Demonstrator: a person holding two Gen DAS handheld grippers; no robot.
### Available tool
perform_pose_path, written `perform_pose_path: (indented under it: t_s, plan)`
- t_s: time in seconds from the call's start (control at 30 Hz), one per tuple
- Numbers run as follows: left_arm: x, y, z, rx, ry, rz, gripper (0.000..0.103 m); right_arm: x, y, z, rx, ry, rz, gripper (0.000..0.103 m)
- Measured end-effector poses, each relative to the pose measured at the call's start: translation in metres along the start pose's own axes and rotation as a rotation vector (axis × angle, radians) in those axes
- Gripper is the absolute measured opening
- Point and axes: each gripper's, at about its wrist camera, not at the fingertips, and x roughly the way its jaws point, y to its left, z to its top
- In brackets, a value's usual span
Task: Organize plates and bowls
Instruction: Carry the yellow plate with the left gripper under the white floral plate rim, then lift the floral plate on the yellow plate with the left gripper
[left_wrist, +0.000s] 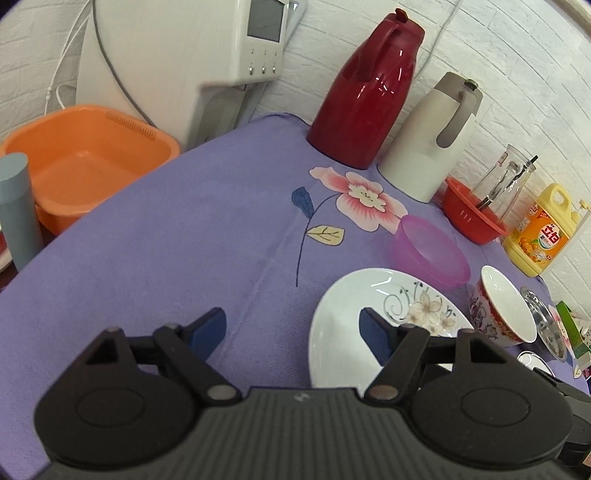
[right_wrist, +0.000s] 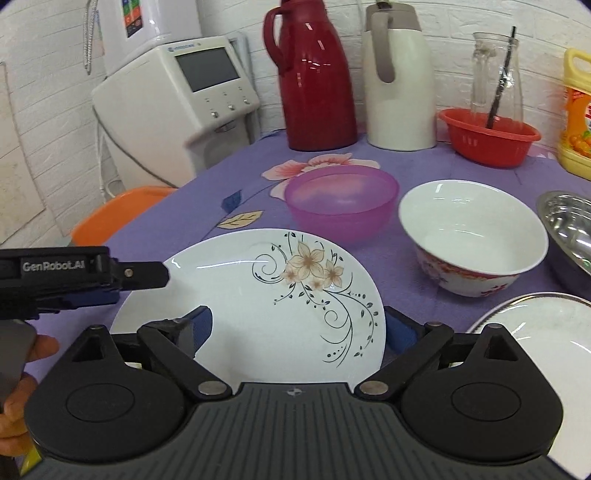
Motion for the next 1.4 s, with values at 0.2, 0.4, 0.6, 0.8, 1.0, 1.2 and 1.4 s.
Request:
perform_pose_path:
  t_s: [0.2,0.4,0.6,0.8,1.0,1.2,1.4]
  plan:
    - [0.007,-0.011,-0.006,0.078,0.027,0.025,0.072,-0.005,0.001,-0.005,-0.018,0.004,-0.027,0.103]
    - [0.010,-0.022,-0.012,0.166,0.029,0.025,0.066,0.001,0.006,-0.010,-0.059,0.042,-0.023,0.103]
    - [0.012,-0.029,-0.015,0.221,0.031,0.040,0.065,0.003,0.008,-0.012,-0.132,0.075,0.010,0.103]
    - [0.012,-0.035,-0.019,0.265,0.040,0.034,0.061,0.004,0.009,-0.015,-0.157,0.062,0.032,0.103]
    - [0.012,-0.037,-0.021,0.292,0.041,0.022,0.050,0.003,0.010,-0.016,-0.156,0.068,0.032,0.103]
    - [0.009,-0.043,-0.020,0.280,0.050,0.004,0.038,-0.003,0.012,-0.014,-0.125,0.053,-0.008,0.103]
    - [-0.034,-0.054,-0.008,0.258,-0.044,-0.013,0.037,-0.044,0.035,-0.004,-0.170,-0.046,-0.040,0.103]
